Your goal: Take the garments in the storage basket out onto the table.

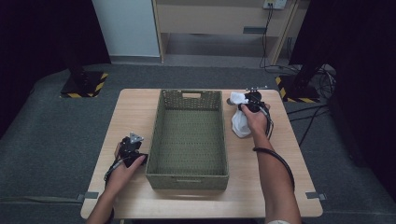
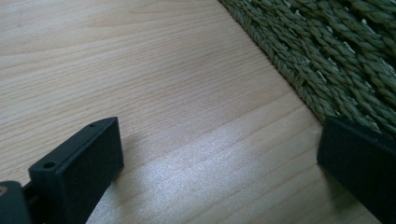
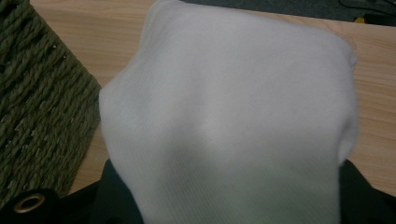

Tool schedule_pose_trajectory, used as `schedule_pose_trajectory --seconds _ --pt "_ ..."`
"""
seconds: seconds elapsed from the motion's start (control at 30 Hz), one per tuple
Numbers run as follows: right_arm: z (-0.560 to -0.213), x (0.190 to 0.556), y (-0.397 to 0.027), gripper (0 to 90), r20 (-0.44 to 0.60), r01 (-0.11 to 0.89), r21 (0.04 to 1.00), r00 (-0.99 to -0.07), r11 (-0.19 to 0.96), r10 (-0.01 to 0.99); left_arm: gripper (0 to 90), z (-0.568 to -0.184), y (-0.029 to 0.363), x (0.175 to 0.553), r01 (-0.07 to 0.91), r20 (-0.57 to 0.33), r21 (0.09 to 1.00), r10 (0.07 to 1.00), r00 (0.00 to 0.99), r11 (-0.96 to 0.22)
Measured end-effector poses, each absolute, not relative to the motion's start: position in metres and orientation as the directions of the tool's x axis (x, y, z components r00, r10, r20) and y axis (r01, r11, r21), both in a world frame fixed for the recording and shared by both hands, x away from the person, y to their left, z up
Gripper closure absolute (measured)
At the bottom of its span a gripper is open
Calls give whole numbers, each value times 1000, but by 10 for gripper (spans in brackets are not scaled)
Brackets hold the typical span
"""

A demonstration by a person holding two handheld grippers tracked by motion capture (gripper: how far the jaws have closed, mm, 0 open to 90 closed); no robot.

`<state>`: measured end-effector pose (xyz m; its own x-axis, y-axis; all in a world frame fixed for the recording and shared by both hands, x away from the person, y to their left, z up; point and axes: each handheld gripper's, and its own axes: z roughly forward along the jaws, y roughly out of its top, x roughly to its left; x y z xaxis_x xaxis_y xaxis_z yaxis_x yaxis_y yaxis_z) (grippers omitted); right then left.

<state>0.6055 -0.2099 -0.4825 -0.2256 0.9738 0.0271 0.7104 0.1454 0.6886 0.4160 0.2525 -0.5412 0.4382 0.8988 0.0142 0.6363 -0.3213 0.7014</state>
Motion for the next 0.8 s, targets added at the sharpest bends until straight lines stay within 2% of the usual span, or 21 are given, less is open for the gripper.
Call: schedule_pose_trajectory --seconds 0.33,0.8 --pt "-485 610 -214 480 20 714 686 -211 140 977 0 -541 253 416 636 14 701 899 438 -321" --pt "-492 614 -219 425 22 733 667 -198 133 980 0 -541 253 416 636 14 701 899 438 -321"
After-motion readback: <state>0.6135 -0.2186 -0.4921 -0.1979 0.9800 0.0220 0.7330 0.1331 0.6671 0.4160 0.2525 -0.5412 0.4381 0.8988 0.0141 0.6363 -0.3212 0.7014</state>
